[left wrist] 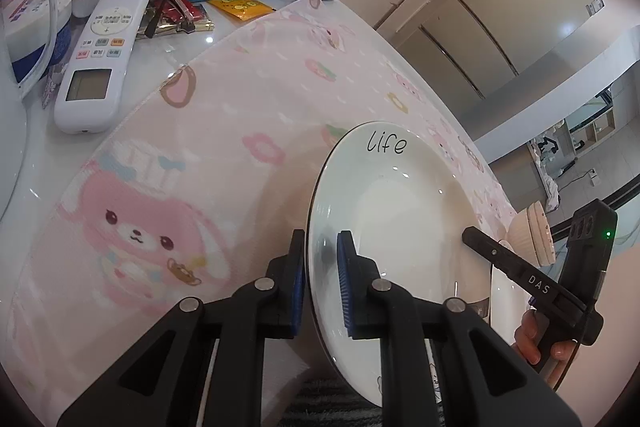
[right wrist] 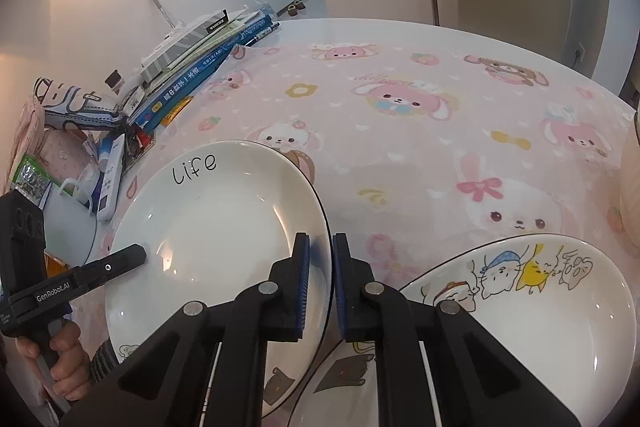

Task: Organize plates and bowls
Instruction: 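Close the left gripper on the plate rim while the right gripper grips the rim too, then lift the white plate with both grippers and carry it over another 'Life' plate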

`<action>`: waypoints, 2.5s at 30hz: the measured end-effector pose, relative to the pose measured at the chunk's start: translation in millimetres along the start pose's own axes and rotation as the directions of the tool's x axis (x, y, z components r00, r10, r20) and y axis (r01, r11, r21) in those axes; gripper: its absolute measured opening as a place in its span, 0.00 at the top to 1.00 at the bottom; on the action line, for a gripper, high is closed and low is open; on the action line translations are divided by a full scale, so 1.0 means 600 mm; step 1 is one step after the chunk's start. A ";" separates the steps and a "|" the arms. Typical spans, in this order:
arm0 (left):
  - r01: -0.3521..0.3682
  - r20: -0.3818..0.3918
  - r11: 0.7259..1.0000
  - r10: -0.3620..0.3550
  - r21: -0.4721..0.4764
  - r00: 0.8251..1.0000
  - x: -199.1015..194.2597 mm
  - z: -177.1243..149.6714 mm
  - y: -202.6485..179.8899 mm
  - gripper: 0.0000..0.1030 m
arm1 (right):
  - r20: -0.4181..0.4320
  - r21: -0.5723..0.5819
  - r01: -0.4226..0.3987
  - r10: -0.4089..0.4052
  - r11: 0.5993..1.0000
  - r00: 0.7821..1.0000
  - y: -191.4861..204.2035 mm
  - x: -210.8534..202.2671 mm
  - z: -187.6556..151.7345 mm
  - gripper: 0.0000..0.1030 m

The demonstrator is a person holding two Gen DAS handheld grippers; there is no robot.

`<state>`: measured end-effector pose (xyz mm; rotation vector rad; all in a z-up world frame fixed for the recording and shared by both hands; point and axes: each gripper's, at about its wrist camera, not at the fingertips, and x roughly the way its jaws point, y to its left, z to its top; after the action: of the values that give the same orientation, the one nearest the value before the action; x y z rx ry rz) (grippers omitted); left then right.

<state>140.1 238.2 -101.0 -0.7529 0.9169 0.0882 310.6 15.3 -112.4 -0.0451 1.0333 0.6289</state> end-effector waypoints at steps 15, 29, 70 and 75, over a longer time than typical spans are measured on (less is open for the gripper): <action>0.008 0.022 1.000 -0.009 0.015 1.000 -0.018 0.001 -0.009 0.91 | 0.002 0.023 0.012 -0.012 1.000 1.000 0.011 -0.033 -0.001 0.88; -0.009 -0.014 0.999 0.009 0.050 1.000 -0.064 0.002 -0.071 0.90 | 0.042 0.104 -0.022 0.018 0.994 0.999 -0.005 -0.124 0.000 0.88; 0.031 -0.121 0.966 0.000 0.255 0.993 0.021 -0.104 -0.314 0.87 | 0.138 0.336 0.086 -0.139 0.938 0.981 -0.222 -0.285 -0.135 0.88; 0.023 -0.148 0.960 0.019 0.278 0.989 0.043 -0.118 -0.309 0.86 | 0.115 0.342 0.134 -0.183 0.930 0.976 -0.228 -0.272 -0.140 0.88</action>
<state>177.1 50.0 -44.4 -0.5016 1.0460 -0.1001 256.3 -200.1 -58.9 0.2093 0.9710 0.2984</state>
